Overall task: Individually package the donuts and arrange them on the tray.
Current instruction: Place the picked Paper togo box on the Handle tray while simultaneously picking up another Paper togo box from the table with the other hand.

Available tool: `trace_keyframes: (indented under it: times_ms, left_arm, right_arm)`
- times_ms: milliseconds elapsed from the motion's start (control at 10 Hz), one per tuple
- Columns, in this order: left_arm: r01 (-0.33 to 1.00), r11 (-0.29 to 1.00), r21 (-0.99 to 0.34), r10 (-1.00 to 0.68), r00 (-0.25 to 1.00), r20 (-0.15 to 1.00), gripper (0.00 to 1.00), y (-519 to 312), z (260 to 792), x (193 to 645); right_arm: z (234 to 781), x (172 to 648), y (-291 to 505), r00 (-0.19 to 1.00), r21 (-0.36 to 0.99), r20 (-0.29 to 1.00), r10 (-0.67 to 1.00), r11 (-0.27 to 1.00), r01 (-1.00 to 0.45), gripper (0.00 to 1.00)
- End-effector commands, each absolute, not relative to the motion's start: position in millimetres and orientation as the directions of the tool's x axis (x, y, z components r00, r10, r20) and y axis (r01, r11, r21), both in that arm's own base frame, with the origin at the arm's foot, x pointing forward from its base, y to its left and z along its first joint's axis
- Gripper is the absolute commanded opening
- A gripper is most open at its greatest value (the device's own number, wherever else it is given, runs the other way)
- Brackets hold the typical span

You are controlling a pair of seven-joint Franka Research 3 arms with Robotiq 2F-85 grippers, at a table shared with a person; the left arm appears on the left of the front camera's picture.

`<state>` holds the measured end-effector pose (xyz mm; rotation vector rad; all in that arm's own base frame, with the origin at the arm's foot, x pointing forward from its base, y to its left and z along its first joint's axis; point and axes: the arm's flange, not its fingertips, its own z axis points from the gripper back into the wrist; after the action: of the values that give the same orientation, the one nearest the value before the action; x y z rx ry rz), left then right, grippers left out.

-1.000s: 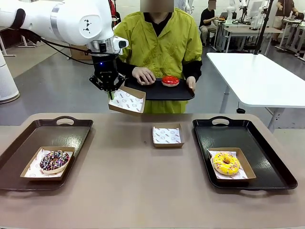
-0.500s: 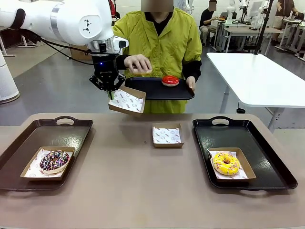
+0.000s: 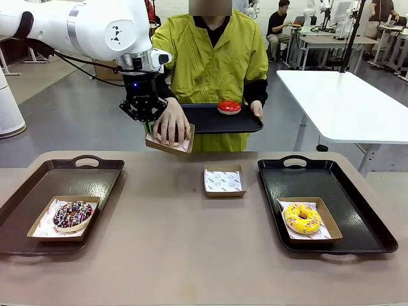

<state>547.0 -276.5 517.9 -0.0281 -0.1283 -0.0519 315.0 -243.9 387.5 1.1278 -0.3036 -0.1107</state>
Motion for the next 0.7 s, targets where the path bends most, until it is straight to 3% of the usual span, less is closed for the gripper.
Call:
trace_keyframes:
  times_ms: [0,600]
  left_arm:
    - [0.058,0.998,-0.033,-0.053,0.99,0.133,0.0,-274.1,518.0,545.0]
    - [0.058,0.998,-0.033,-0.053,0.99,0.133,0.0,-274.1,518.0,545.0]
  right_arm:
    - [388.9,311.8,-242.6,0.955,0.907,0.17,-0.243,0.419,-0.055,1.0]
    - [388.9,311.8,-242.6,0.955,0.907,0.17,-0.243,0.419,-0.055,1.0]
